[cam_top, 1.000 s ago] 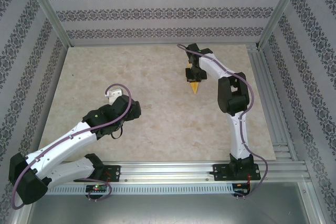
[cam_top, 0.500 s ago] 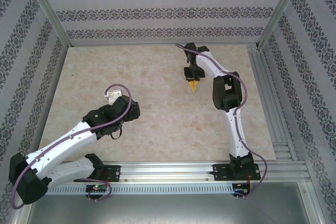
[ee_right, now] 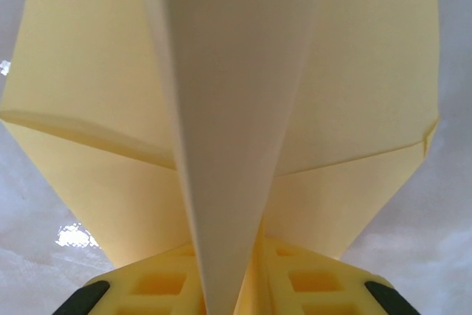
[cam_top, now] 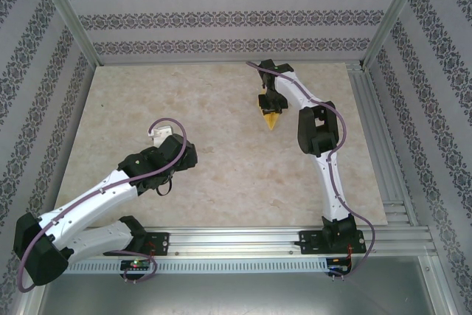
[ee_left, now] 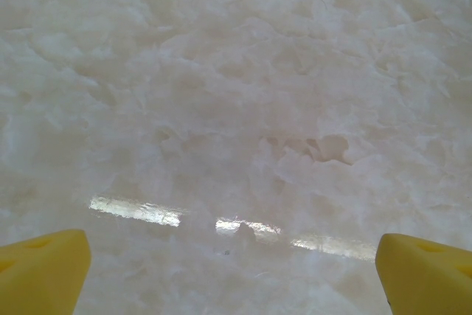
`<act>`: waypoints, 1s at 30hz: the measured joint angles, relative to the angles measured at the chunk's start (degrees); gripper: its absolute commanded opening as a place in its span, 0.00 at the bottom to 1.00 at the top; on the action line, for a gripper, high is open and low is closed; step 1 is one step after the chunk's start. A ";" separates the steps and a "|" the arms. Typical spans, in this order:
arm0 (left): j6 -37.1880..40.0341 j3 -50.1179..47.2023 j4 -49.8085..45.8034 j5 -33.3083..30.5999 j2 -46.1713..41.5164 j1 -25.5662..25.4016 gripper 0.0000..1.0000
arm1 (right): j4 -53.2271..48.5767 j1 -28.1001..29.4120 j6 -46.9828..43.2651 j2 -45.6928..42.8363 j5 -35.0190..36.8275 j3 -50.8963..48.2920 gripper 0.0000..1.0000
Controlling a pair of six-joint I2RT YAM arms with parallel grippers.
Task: Fold a paper plane with a square sheet of paper (fold left side to right side)
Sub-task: Place the paper plane at the top-center of the table, then reset both arms
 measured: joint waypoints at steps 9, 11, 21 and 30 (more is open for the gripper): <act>0.00 0.00 -0.13 0.00 0.02 0.00 1.00 | -2.56 0.04 -0.17 -1.75 0.04 0.20 0.33; 0.00 0.00 -0.13 0.00 0.02 0.00 1.00 | -3.37 0.04 -0.17 -3.10 0.20 0.22 0.34; 0.33 0.63 -0.15 -2.82 0.02 0.20 1.00 | -3.30 1.16 -0.15 -18.01 3.28 -6.75 0.37; 4.52 1.18 2.84 -15.04 -0.42 6.38 1.00 | 11.10 0.72 -0.24 -52.41 6.82 -40.19 0.53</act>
